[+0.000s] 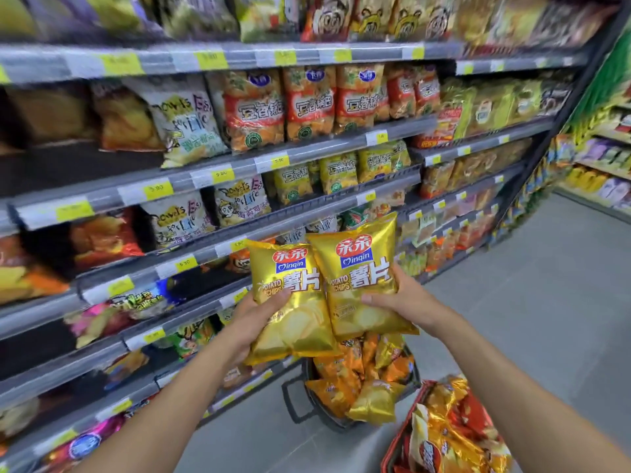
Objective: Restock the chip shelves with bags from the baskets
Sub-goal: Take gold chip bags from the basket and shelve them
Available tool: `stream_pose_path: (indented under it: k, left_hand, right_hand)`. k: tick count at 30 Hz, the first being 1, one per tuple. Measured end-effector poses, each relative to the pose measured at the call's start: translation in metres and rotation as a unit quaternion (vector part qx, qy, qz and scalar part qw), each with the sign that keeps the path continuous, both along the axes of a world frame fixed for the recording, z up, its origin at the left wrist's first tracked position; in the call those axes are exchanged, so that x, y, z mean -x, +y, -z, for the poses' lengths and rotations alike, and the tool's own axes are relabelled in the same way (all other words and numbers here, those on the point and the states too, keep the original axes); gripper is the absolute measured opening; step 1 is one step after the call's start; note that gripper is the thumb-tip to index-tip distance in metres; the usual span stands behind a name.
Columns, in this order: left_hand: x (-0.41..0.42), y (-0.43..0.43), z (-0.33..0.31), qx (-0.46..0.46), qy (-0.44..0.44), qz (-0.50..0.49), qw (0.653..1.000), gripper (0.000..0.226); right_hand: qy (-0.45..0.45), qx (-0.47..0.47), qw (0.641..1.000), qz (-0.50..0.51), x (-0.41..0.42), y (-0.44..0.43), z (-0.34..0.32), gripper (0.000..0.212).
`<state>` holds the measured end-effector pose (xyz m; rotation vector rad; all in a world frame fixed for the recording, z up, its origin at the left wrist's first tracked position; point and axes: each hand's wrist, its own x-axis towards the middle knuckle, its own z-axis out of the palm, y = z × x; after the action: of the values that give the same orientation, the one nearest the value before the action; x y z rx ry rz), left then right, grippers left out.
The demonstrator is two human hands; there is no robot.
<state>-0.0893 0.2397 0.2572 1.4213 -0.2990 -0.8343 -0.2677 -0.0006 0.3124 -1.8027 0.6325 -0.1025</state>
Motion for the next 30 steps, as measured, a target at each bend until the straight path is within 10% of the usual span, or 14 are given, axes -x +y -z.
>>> stream_pose_path:
  k: [9, 16, 23, 30]
  left_hand:
    - [0.003, 0.097, -0.065, 0.026, -0.060, -0.119, 0.991, 0.065]
    - [-0.010, 0.213, -0.100, 0.042, -0.094, -0.191, 0.976, 0.073]
    - [-0.018, 0.369, -0.127, 0.029, -0.130, -0.266, 0.955, 0.062]
    - [-0.012, 0.521, -0.151, 0.042, -0.154, -0.323, 0.933, 0.088]
  right_hand:
    - [-0.044, 0.075, 0.992, -0.088, -0.047, 0.070, -0.060, 0.125]
    - [-0.084, 0.067, 0.980, -0.170, -0.102, 0.167, -0.095, 0.068]
    - [-0.103, 0.052, 0.964, -0.239, -0.150, 0.309, -0.117, 0.114]
    - [-0.135, 0.063, 0.943, -0.298, -0.184, 0.458, -0.138, 0.098]
